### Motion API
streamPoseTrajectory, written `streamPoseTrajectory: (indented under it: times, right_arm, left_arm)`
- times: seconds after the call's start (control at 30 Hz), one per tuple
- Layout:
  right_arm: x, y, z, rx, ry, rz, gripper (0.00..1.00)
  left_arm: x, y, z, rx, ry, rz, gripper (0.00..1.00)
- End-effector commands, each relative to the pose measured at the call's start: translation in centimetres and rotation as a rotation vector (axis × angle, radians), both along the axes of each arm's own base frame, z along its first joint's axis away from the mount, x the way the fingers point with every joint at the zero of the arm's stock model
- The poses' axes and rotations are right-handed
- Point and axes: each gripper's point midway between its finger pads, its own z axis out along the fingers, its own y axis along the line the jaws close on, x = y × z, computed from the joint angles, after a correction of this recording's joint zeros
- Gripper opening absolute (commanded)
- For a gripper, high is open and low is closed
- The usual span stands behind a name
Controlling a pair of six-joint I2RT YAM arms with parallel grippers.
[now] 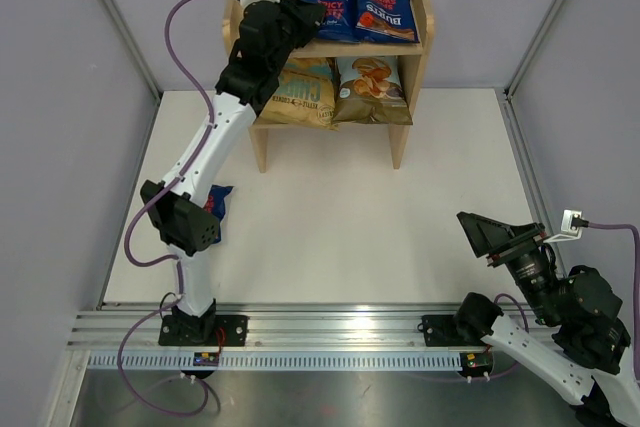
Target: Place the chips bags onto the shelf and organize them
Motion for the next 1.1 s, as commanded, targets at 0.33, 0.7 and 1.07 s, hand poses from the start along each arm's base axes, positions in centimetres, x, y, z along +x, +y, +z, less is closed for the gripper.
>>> streamPoseTrajectory:
  times: [0.33,0.7,1.07]
  right_arm:
    - [0.0,-0.6,0.0,0.003,0.012,-0.020,0.70]
    - [0.2,0.2,-0.2,-0.010,0.018,-0.002,0.70]
    - [0.8,2.1,-0.5,-0.069,0.016,0.042,0.72]
  left_arm:
    - [-1.9,2.8,0.3,0.246,0.061,0.116,0.73]
    - [-3.4,5.2,0.8,0.448,0.046,0.149,0.88]
    - [-7.4,8.9,6.8,0.545,-0.092,0.220,0.99]
